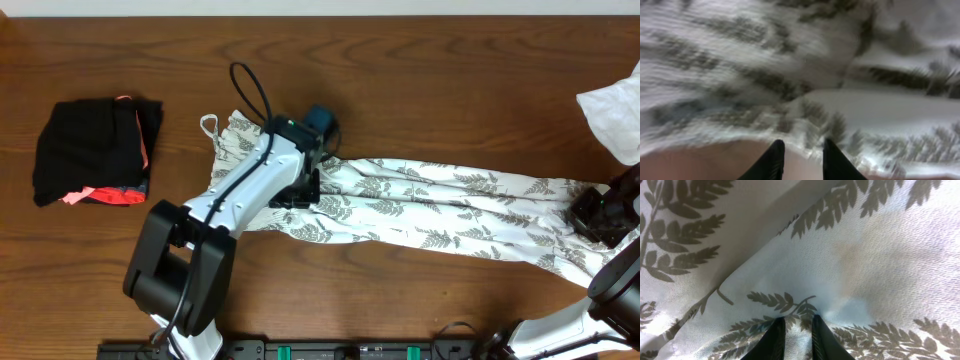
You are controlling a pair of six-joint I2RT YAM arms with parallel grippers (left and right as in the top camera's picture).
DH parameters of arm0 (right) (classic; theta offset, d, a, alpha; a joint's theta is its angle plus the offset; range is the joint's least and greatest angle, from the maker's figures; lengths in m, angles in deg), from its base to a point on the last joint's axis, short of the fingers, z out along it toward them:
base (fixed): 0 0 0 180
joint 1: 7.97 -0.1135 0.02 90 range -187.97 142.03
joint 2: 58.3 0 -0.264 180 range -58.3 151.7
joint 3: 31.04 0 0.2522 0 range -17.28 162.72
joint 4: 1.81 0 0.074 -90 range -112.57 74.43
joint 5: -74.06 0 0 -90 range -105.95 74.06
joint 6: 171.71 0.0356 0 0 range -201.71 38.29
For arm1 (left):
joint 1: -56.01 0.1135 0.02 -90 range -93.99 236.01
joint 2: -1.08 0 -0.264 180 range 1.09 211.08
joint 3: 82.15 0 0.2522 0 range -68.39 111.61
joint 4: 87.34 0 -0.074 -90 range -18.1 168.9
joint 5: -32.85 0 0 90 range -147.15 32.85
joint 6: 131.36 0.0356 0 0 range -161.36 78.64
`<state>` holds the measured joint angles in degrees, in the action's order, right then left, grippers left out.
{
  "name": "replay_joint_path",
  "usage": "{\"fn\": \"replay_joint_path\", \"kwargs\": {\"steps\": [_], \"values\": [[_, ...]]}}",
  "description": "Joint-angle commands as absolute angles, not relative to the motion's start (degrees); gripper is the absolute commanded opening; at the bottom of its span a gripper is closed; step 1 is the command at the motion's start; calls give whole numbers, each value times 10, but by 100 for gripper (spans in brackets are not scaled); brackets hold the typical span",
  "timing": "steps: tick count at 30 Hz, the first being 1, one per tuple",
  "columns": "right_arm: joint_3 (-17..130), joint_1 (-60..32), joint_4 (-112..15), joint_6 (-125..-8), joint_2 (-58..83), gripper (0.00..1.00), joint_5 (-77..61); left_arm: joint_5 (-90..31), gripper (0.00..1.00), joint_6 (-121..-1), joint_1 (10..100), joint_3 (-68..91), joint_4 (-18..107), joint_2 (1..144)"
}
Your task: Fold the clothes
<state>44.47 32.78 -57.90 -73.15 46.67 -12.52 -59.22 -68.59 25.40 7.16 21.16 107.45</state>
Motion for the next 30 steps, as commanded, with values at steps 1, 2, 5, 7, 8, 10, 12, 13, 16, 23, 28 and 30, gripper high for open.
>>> {"fn": "replay_joint_path", "kwargs": {"steps": [1, 2, 5, 7, 8, 10, 12, 13, 16, 23, 28, 30], "values": [[434, 329, -584, -725, 474, 18, -114, -589, 27, -695, 250, 23, 268, 1082], [434, 329, -584, -725, 474, 17, -114, -591, 27, -695, 251, 9, 290, 1082], [434, 329, -586, -725, 474, 18, -114, -598, 27, -692, 257, -38, 371, 1082], [434, 329, -586, -725, 474, 17, -113, -600, 27, -692, 267, -62, 421, 1082], [434, 329, -586, -725, 474, 18, -111, -602, 27, -693, 273, -71, 440, 1082], [434, 329, -586, -725, 474, 18, -110, -602, 27, -693, 285, -79, 465, 1082], [434, 329, -586, -725, 474, 18, -110, -609, 27, -692, 296, -78, 479, 1082], [434, 329, -586, -725, 474, 18, -110, -610, 27, -684, 301, -78, 487, 1082], [434, 329, -586, -725, 474, 18, -109, -610, 27, -673, 316, -77, 505, 1082], [434, 329, -585, -725, 474, 18, -97, -612, 28, -673, 342, -77, 522, 1082], [434, 328, -586, -725, 474, 18, -97, -612, 28, -673, 356, -77, 529, 1082], [434, 328, -586, -725, 474, 18, -97, -612, 29, -673, 360, -77, 536, 1081]]}}
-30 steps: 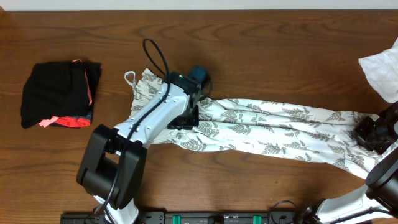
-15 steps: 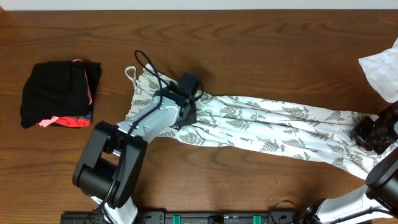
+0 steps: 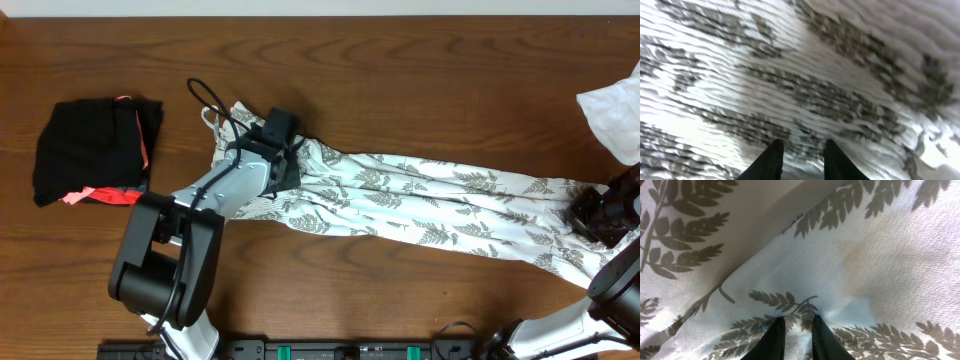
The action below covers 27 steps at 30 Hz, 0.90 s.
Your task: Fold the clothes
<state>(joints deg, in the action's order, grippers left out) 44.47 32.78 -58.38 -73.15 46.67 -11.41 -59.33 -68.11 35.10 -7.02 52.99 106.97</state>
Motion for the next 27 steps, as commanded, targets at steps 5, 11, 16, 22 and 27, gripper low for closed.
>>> {"fn": "replay_joint_path", "kwargs": {"steps": [5, 11, 16, 22, 27], "values": [[434, 328, -586, -725, 474, 18, -97, -612, 40, -657, 362, -55, 537, 1076], [434, 327, -586, -725, 474, 18, -97, -613, 46, -649, 362, -32, 538, 1025], [434, 310, -582, -732, 474, 18, -97, -612, 47, -649, 362, -32, 538, 977], [434, 292, -581, -732, 474, 20, -117, -551, 46, -649, 349, -35, 533, 974], [434, 292, -581, -732, 474, 20, -117, -550, 38, -649, 319, -37, 534, 976]]}}
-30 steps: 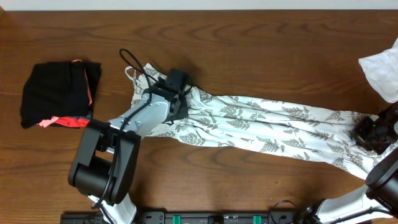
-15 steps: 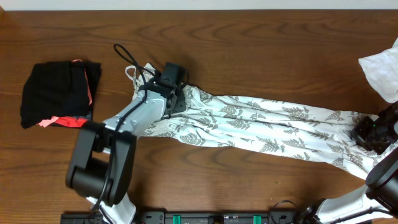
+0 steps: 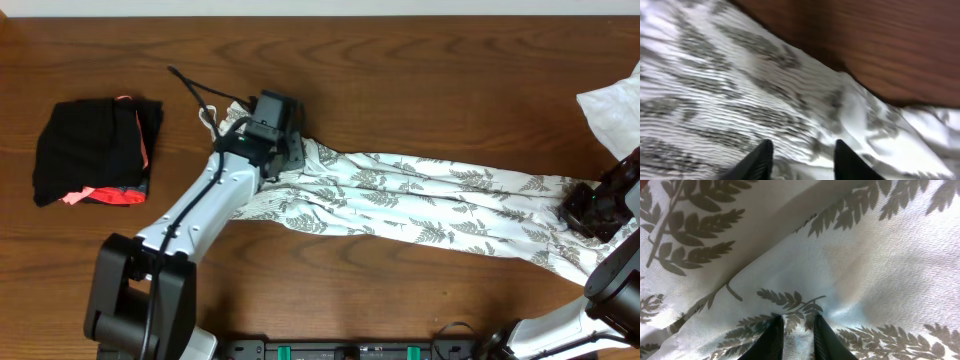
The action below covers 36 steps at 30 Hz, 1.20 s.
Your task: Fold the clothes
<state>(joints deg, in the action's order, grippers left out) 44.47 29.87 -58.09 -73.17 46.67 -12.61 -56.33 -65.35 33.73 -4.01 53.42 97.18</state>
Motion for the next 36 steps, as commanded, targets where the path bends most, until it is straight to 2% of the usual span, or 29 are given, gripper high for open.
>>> {"fn": "replay_joint_path", "kwargs": {"steps": [1, 12, 24, 27, 30, 36], "values": [[434, 292, -581, -732, 474, 20, -117, -550, 38, -642, 311, -37, 536, 978], [434, 291, -583, -732, 474, 20, -116, -549, 38, -666, 254, -37, 608, 1053], [434, 291, -586, -732, 474, 20, -113, -552, 39, -669, 248, -37, 622, 1137], [435, 291, -586, -732, 474, 22, -101, -555, 39, -669, 256, -37, 612, 1142], [450, 291, -596, -732, 472, 30, -83, -580, 39, -669, 275, -37, 600, 1142], [500, 291, -648, -732, 454, 33, -80, -580, 39, -672, 330, -37, 588, 1142]]}}
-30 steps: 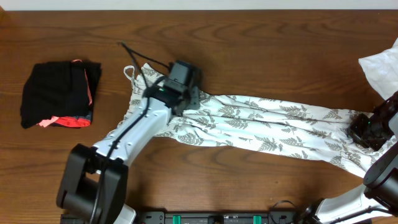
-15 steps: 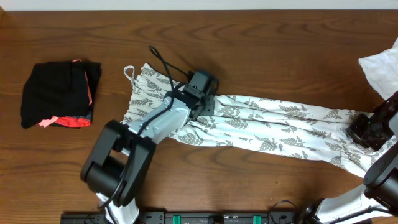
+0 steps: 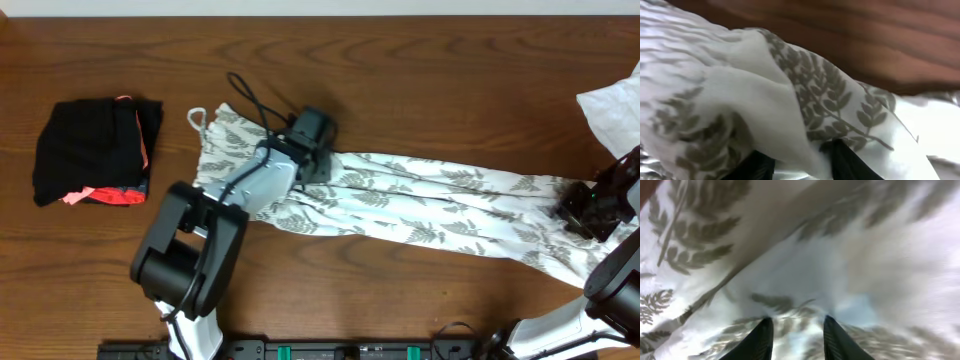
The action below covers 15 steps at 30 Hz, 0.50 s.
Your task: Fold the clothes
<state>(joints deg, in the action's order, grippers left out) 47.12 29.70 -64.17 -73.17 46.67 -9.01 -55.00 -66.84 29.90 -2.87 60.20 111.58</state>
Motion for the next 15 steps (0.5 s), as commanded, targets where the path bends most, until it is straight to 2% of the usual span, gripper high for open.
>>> {"fn": "replay_joint_path", "kwargs": {"steps": [1, 3, 6, 8, 15], "values": [[507, 291, -652, -732, 448, 34, -80, -580, 39, -671, 339, -37, 588, 1142], [517, 293, -654, -742, 434, 36, -80, -580, 39, -671, 354, -37, 588, 1142], [528, 297, -653, -780, 415, 48, -80, -580, 39, -671, 373, -37, 589, 1142], [529, 304, -653, -792, 408, 52, -80, -580, 39, -671, 383, -37, 589, 1142], [527, 349, -656, -848, 414, 52, -81, -580, 39, -671, 413, -37, 589, 1142]]}}
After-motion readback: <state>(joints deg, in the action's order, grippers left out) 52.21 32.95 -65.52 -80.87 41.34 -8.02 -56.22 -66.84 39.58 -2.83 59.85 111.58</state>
